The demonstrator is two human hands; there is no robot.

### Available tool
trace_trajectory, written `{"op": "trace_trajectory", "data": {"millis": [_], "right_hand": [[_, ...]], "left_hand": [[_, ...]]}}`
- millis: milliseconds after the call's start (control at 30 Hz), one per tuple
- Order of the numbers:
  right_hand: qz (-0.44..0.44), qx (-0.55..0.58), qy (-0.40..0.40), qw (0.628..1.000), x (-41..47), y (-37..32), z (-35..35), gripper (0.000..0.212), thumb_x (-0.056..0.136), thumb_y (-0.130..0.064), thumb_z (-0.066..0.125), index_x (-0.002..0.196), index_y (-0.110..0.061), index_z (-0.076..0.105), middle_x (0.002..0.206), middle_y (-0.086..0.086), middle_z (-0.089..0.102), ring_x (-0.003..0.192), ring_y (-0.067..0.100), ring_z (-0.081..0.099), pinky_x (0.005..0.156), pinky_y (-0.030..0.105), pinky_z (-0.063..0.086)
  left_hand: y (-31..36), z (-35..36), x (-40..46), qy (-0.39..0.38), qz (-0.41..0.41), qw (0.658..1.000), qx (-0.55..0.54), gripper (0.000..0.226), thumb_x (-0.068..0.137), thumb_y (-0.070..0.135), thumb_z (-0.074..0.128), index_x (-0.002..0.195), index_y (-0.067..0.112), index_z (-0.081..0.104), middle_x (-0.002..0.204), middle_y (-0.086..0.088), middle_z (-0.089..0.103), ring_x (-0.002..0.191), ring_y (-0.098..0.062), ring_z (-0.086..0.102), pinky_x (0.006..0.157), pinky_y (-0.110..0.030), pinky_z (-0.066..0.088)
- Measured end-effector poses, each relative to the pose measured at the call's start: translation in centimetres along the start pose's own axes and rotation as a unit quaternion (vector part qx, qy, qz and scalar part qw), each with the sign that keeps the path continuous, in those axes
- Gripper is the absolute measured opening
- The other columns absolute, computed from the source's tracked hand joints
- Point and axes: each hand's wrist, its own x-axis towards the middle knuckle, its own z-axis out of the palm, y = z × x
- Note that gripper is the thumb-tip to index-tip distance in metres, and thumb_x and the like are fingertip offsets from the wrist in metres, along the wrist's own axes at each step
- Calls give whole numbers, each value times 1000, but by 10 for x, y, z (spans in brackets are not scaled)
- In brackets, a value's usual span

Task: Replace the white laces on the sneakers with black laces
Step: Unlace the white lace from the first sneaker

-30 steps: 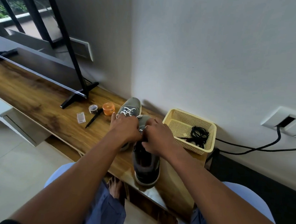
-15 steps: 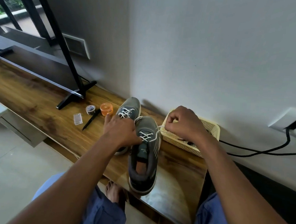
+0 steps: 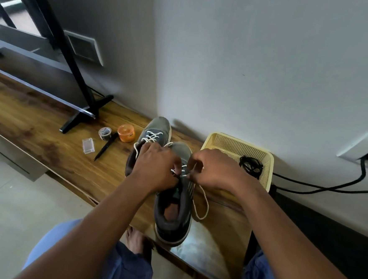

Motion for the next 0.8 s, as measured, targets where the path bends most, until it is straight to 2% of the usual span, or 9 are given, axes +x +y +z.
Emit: {"op": "trace_trajectory", "data": {"millis": [133, 200, 267, 367, 500, 600, 667, 733, 800], "right_hand": [[-9, -9, -8, 1000, 4, -5, 10, 38, 75, -56, 79, 96, -28, 65, 92, -6, 69, 87, 19, 66, 76, 37, 56], [-11, -22, 1, 1000, 6, -11, 15, 37, 77, -54, 78, 83, -22, 61, 81, -2, 65, 79, 24, 65, 66, 35, 53], [-1, -21, -1, 1000, 6, -15, 17, 37, 80, -49, 76, 72, -18, 57, 74, 3, 66, 77, 27, 68, 64, 37, 54], [19, 36, -26, 999, 3, -17, 20, 32, 84, -40, 70, 78, -9, 66, 71, 9, 74, 71, 26, 74, 71, 43, 63], [31, 93, -47, 994, -1, -19, 22, 27, 87, -33, 65, 87, -7, 69, 58, 7, 72, 50, 19, 71, 51, 30, 60], [56, 109, -60, 991, -2, -13, 20, 25, 86, -29, 65, 79, -6, 67, 53, 6, 70, 48, 20, 71, 49, 28, 57], [70, 116, -72, 988, -2, -10, 20, 25, 87, -28, 64, 74, -6, 66, 52, 6, 69, 48, 21, 71, 49, 27, 57], [69, 101, -64, 990, 0, -9, 22, 24, 85, -27, 63, 70, -9, 65, 51, 4, 68, 48, 19, 71, 47, 24, 53], [61, 80, -52, 994, 3, -10, 24, 23, 83, -29, 63, 68, -12, 64, 50, 1, 68, 48, 16, 70, 46, 22, 48]], "left_hand": [[2, 5, 5, 10, -9, 1000, 10, 18, 79, 45, 77, 97, 41, 75, 112, 12, 71, 119, -22, 56, 109, -39, 35], [3, 8, 7, 12, -17, 1000, 10, 15, 80, 43, 78, 95, 40, 75, 111, 10, 72, 116, -22, 59, 107, -37, 36], [3, 12, 9, 24, -24, 999, 17, 9, 82, 40, 76, 90, 40, 74, 108, 10, 73, 113, -20, 61, 106, -36, 35], [3, 16, 10, 38, -30, 999, 11, 4, 82, 38, 71, 86, 40, 72, 103, 10, 73, 109, -19, 62, 104, -36, 33], [-2, 12, 11, 50, -42, 998, -16, 3, 85, 30, 66, 87, 32, 65, 100, 4, 74, 105, -23, 67, 99, -37, 36], [-9, 8, 10, 88, -107, 990, -35, 11, 88, 29, 64, 97, 27, 67, 104, 1, 74, 109, -29, 62, 94, -40, 40], [-10, 6, 9, 97, -120, 987, -35, 14, 88, 32, 64, 101, 29, 70, 114, 2, 71, 115, -29, 53, 97, -42, 39], [-7, 5, 9, 85, -83, 991, -61, 21, 83, 31, 66, 103, 34, 73, 122, 6, 68, 119, -28, 49, 103, -43, 36], [-2, 4, 10, 61, -31, 996, -55, 24, 79, 40, 70, 102, 41, 74, 124, 12, 66, 126, -25, 48, 114, -45, 29]]}}
